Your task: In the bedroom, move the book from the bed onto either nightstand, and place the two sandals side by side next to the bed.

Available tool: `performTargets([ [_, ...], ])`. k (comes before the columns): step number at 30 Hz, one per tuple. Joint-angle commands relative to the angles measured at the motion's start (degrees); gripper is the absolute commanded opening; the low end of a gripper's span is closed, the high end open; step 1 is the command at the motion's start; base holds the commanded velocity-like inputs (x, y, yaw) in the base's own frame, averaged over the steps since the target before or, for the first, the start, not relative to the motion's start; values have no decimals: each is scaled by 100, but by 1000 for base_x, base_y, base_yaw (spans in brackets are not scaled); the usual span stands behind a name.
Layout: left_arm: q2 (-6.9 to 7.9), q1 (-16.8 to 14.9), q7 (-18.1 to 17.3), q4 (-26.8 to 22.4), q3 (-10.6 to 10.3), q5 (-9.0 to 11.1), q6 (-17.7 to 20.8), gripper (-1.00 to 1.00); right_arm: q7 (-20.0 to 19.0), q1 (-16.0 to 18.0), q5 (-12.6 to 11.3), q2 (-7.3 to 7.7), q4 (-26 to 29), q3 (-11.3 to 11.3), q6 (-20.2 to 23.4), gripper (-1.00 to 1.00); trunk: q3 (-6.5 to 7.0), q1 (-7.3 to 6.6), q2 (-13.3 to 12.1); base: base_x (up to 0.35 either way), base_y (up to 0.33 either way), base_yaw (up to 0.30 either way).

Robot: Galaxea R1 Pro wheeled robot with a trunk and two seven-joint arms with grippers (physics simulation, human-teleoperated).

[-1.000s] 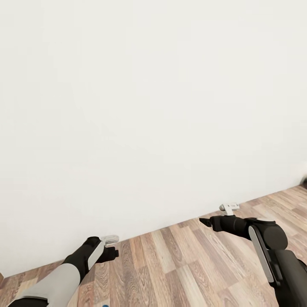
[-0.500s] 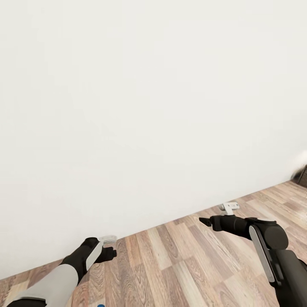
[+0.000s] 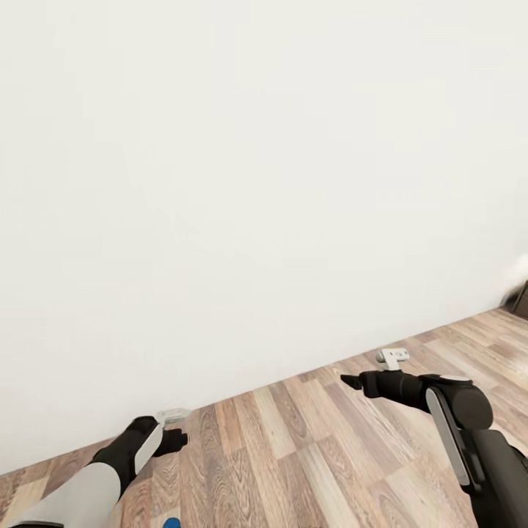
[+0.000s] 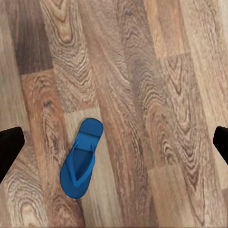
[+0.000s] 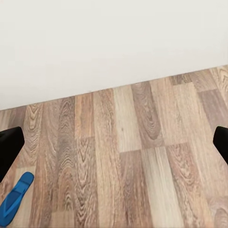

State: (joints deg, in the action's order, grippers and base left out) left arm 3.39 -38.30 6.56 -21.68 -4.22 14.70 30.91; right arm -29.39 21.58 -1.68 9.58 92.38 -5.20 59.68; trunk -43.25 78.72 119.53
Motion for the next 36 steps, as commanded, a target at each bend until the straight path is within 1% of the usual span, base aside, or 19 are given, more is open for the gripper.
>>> performTargets([
  [1, 80, 52, 40, -12, -41, 68, -29, 100, -2, 4, -11, -5, -8, 1, 32, 100, -24, 22, 44, 0, 0, 0],
  [2, 114, 83, 40, -12, -40, 70, -54, 100, -1, 4, -9, -7, -19, 4, 32, 100, -42, 44, 84, 0, 0, 0],
  [3, 114, 83, 40, -12, -40, 70, -54, 100, -1, 4, -9, -7, -19, 4, 32, 100, -60, 66, 125, 0, 0, 0],
  [4, 171, 139, 39, -12, -38, 73, -101, 100, 1, 4, -2, -11, -41, 10, 32, 100, -78, 88, 165, 0, 0, 0],
  [8, 228, 203, 39, -12, -38, 77, -154, 100, 3, 4, 3, -15, -64, 15, 32, 100, -150, 175, 325, 0, 0, 0],
  [13, 216, 240, 27, -8, -111, 35, -136, 100, 5, 4, 2, -13, -75, 16, 32, 100, -240, 285, 526, 0, 0, 0],
  [15, 212, 244, 13, -6, -174, -6, -111, 100, 5, 4, -3, -10, -77, 14, 32, 100, -276, 329, 606, 0, 0, 0],
  [17, 210, 244, -16, -5, -316, -110, -64, 100, 4, 4, -8, -10, -78, 12, 32, 100, -312, 373, 686, 0, 0, 0],
  [19, 207, 233, -46, -2, -508, -238, 59, 100, 4, 4, -9, -9, -79, 12, 32, 100, -348, 417, 766, 0, 0, 0],
  [21, 197, 215, -71, 1, -686, -342, 251, 100, 4, 4, -8, -9, -79, 11, 32, 100, -383, 461, 847, 0, 0, 0],
  [22, 187, 203, -95, 2, -827, -416, 433, 100, 5, 2, -13, -7, -73, 9, 32, 100, -401, 483, 887, 0, 0, 0],
  [25, 196, 190, -129, 2, -979, -480, 596, 100, 5, -1, -26, -1, -63, 5, 32, 100, -455, 549, 1007, 0, 0, 0],
  [30, 227, 154, -158, -1, -1219, -535, 719, 100, 4, 11, -37, 17, -25, -7, 32, 100, -545, 659, 1207, 0, 0, 0],
  [34, 216, 81, -185, -2, -1555, -574, 753, 100, 4, 71, -40, 5, -7, -1, 32, 100, -617, 747, 1368, 0, 0, 0],
  [35, 216, 81, -185, -2, -1555, -574, 753, 100, 4, 71, -40, 5, -7, -1, 32, 100, -635, 768, 1408, 0, 0, 0],
  [36, 209, 68, -192, -2, -1646, -583, 756, 100, 4, 91, -41, 1, -4, 3, 32, 100, -653, 790, 1448, 0, 0, 0],
])
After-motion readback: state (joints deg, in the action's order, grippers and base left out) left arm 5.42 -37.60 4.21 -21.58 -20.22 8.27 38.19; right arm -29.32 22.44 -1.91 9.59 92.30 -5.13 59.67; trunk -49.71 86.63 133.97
